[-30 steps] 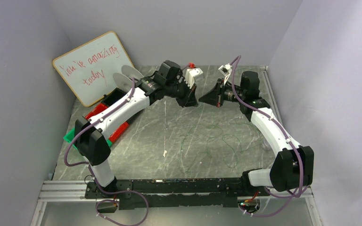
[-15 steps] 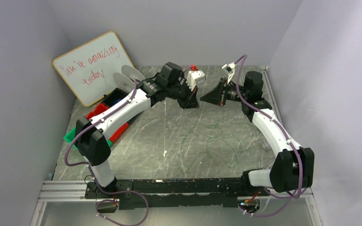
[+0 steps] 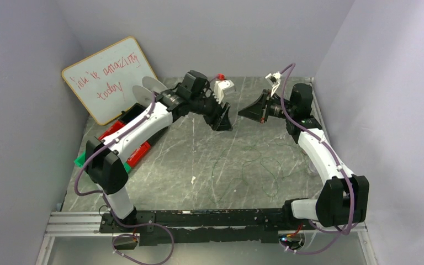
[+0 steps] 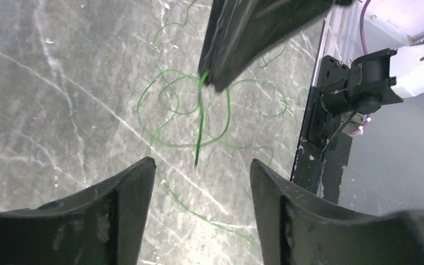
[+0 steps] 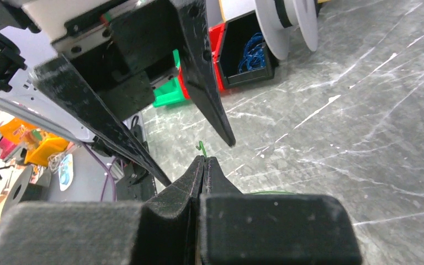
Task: Wrap the cables
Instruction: Pick up the cable reel from the center of the board.
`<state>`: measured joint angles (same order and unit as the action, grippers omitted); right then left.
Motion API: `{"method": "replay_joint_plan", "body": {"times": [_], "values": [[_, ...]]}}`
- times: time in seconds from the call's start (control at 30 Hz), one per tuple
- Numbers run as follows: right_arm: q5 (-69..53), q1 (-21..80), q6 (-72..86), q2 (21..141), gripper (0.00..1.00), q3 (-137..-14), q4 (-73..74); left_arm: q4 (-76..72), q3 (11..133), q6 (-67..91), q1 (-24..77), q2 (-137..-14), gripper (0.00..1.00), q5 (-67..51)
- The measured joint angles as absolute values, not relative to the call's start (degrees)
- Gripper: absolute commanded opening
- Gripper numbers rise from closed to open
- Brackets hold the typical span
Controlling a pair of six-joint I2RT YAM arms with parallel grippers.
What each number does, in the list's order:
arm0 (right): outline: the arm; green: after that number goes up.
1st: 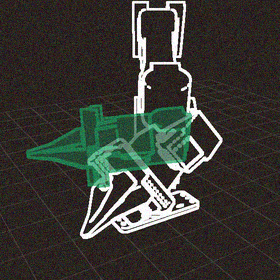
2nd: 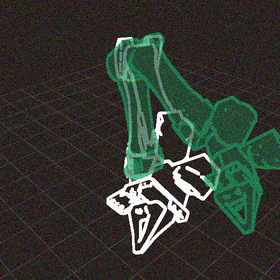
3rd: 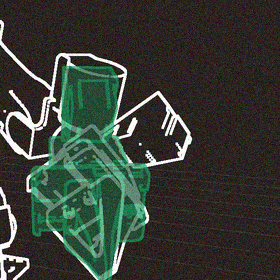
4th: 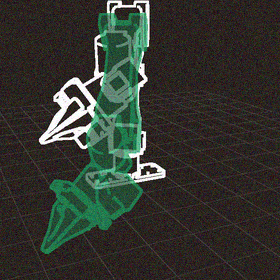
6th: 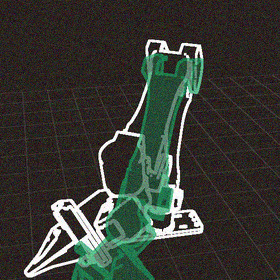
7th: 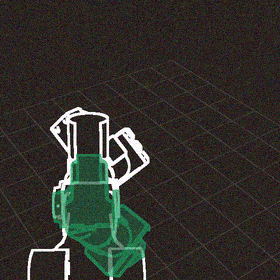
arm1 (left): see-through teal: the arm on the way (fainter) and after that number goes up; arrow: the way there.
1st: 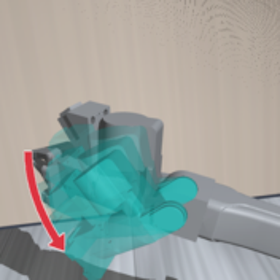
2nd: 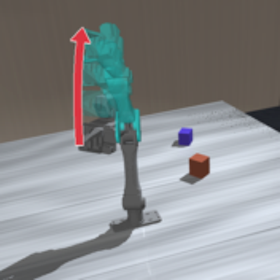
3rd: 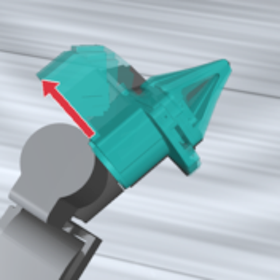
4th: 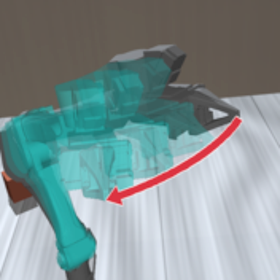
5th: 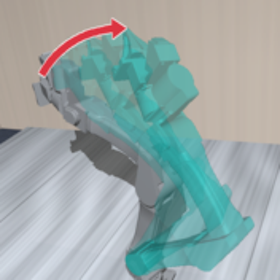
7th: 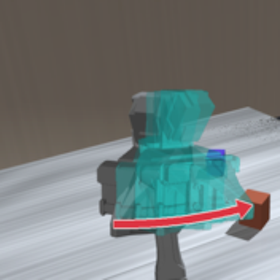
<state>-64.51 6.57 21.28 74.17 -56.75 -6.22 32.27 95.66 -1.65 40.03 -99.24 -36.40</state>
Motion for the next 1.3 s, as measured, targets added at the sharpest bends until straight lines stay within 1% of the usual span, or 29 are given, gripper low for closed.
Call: {"method": "replay_joint_plan", "body": {"times": [0.07,0.1,0.2,0.27,0.37,0.47,0.63,0.8,0.93,1.3], "values": [[-64.38,6.0,21.47,73.78,0.0,-56.71,-6.52,32.45,95.02,-1.83,38.5,-98.21,0.93,-37.52],[-64.2,5.76,21.52,73.58,0.0,-56.71,-6.61,32.69,94.5,-1.83,37.47,-97.23,0.94,-37.82],[-63.31,5.23,21.54,73.08,0.0,-56.71,-6.61,33.69,93.6,-1.61,33.28,-93.12,0.94,-36.84],[-63.0,4.95,21.58,72.93,0.0,-56.69,-6.61,33.65,93.6,-0.71,29.8,-90.21,0.94,-33.87],[-62.08,4.84,21.56,72.93,0.0,-56.69,-6.55,33.5,93.6,1.1,24.67,-86.54,0.94,-27.05],[-61.54,4.8,21.54,72.93,0.0,-56.69,-6.57,33.89,93.76,3.14,21.82,-85.78,0.94,-20.05],[-60.47,4.69,21.45,72.73,0.0,-56.21,-6.52,38.02,95.2,7.53,17.47,-91.13,0.94,-13.78],[-60.05,4.54,21.02,71.79,0.0,-55.66,-6.35,42.81,96.18,12.56,8.86,-99.55,0.94,-11.35],[-60.05,4.54,20.78,71.24,0.0,-55.55,-6.31,45.17,96.2,14.94,3.92,-102.63,0.94,-11.11],[-60.07,4.54,20.58,71.24,0.0,-55.53,-6.26,44.42,98.02,16.84,4.21,-103.2,0.94,-10.2]]}}
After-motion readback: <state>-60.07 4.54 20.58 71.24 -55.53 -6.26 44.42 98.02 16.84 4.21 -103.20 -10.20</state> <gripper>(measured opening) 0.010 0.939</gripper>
